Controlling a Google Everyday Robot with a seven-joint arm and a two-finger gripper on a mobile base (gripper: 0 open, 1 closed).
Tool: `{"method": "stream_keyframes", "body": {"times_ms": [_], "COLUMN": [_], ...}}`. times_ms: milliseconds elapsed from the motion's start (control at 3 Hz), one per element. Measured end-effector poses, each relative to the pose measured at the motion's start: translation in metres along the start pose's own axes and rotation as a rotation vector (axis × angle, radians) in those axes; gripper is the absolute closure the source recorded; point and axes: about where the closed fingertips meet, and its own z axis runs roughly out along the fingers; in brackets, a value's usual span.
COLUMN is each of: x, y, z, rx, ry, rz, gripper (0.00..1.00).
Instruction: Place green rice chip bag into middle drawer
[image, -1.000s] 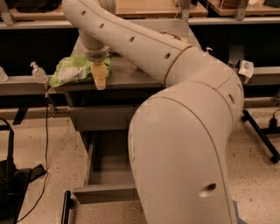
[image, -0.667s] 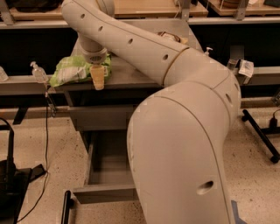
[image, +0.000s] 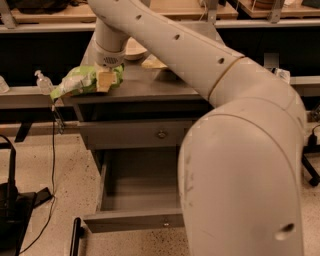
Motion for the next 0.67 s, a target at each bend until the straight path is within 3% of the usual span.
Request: {"method": "stream_keyframes", "body": {"times_ms": [333,667], "x": [-0.007,-0.006], "y": [0.016,0.042], "z": [-0.014,-0.047], "rx": [-0.03,-0.024], "ry": [-0.063,-0.106], "rz": [0.02,0.065], "gripper": [0.97,1.0]}}
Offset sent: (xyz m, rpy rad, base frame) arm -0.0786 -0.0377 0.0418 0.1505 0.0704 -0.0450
